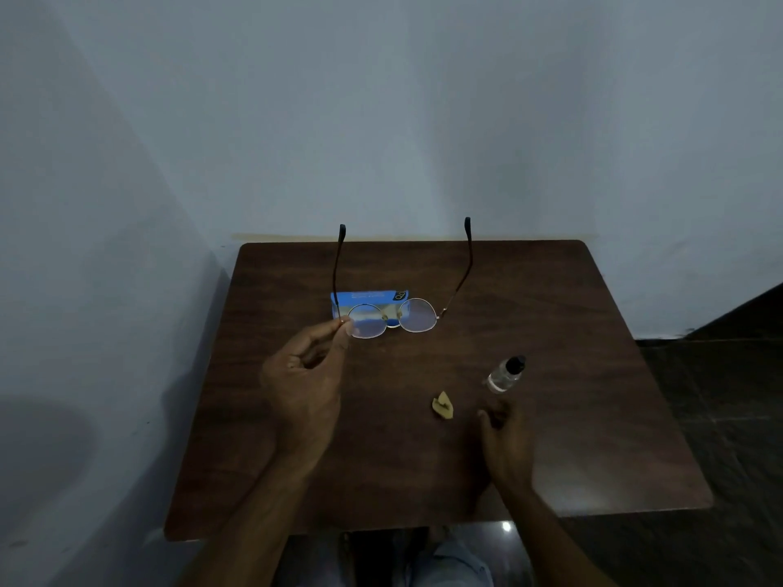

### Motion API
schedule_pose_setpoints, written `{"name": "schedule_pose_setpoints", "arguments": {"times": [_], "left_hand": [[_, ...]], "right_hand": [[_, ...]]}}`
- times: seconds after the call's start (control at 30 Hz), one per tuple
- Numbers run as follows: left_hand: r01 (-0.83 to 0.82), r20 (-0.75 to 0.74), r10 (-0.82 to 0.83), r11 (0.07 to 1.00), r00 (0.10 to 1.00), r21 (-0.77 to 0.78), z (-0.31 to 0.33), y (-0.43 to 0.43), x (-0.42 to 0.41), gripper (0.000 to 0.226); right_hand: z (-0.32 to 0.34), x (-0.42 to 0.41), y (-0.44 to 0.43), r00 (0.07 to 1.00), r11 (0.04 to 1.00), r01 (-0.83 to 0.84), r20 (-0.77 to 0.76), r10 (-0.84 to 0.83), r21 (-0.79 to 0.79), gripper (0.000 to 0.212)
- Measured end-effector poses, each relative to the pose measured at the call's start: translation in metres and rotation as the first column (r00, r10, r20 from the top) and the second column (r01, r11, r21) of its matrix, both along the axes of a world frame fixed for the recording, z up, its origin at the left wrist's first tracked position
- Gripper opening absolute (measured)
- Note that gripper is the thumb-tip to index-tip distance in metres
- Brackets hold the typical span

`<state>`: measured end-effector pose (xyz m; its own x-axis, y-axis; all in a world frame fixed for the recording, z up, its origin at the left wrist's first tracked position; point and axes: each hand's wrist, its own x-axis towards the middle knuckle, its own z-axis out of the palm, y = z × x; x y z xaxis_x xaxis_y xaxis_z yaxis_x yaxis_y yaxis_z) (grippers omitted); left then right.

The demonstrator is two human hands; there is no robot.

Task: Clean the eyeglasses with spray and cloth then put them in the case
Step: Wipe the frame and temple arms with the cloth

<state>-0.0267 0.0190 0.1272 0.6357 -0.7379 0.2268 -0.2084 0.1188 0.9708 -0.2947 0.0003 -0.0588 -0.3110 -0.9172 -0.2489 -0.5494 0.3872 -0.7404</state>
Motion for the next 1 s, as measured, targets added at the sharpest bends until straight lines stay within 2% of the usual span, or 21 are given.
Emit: {"name": "schedule_pose_setpoints", "arguments": {"times": [0.07,0.13,0.23,0.3,0.4,0.5,0.57,0.6,0.7,0.77,0.87,1.0], "left_hand": [[0.005,-0.007,-0.005,1.0,1.0,0.01,0.0,0.001,0.0,0.022],[0.012,-0.016,-0.012,1.0,1.0,0.011,-0.002,0.002,0.0,0.022],[0.011,-0.002,-0.011,1.0,1.0,0.013,-0.002,0.002,0.001,0.022],[0.011,0.008,-0.011,1.0,1.0,0.006,-0.001,0.002,0.001,0.023],[0.006,0.029,-0.006,1.0,1.0,-0.002,0.003,0.003,0.003,0.023],[-0.024,0.011,0.024,1.0,1.0,-0.011,0.006,0.002,0.009,0.024],[-0.042,0.007,0.042,0.999,0.999,-0.014,0.008,0.0,0.012,0.023],[-0.049,0.014,0.049,0.999,0.999,-0.016,0.009,0.0,0.014,0.023],[-0.059,0.03,0.06,0.998,0.998,-0.015,0.011,-0.002,0.017,0.023],[-0.067,0.039,0.068,0.998,0.997,-0.011,0.012,-0.005,0.018,0.023],[-0.067,0.067,0.068,0.998,0.995,-0.014,0.015,-0.007,0.014,0.023],[-0.054,0.123,0.057,0.998,0.991,-0.029,0.018,-0.007,0.011,0.022]], "right_hand": [[-0.001,0.016,0.005,0.991,0.991,-0.129,-0.04,0.127,-0.04,0.024],[-0.002,0.032,0.0,0.958,0.957,-0.283,-0.065,0.279,-0.06,0.02],[-0.006,0.047,-0.013,0.838,0.857,-0.516,-0.208,0.504,-0.004,0.027],[-0.007,0.053,-0.019,0.775,0.816,-0.576,-0.285,0.564,0.048,0.012],[0.011,0.06,-0.024,0.84,0.859,-0.512,-0.205,0.501,0.002,0.011],[0.062,0.079,-0.021,0.939,0.899,-0.335,-0.018,0.344,-0.28,0.009],[0.113,0.091,-0.014,0.951,0.88,-0.208,0.121,0.284,-0.427,0.017],[0.136,0.094,-0.01,0.946,0.848,-0.187,0.14,0.291,-0.496,0.022],[0.195,0.1,-0.003,0.942,0.681,-0.252,-0.014,0.335,-0.687,0.028],[0.214,0.106,-0.006,0.925,0.585,-0.334,-0.139,0.353,-0.739,0.028],[0.221,0.117,-0.018,0.892,0.572,-0.437,-0.256,0.372,-0.694,0.024],[0.216,0.127,-0.042,0.813,0.572,-0.553,-0.542,0.211,-0.606,0.012]]}}
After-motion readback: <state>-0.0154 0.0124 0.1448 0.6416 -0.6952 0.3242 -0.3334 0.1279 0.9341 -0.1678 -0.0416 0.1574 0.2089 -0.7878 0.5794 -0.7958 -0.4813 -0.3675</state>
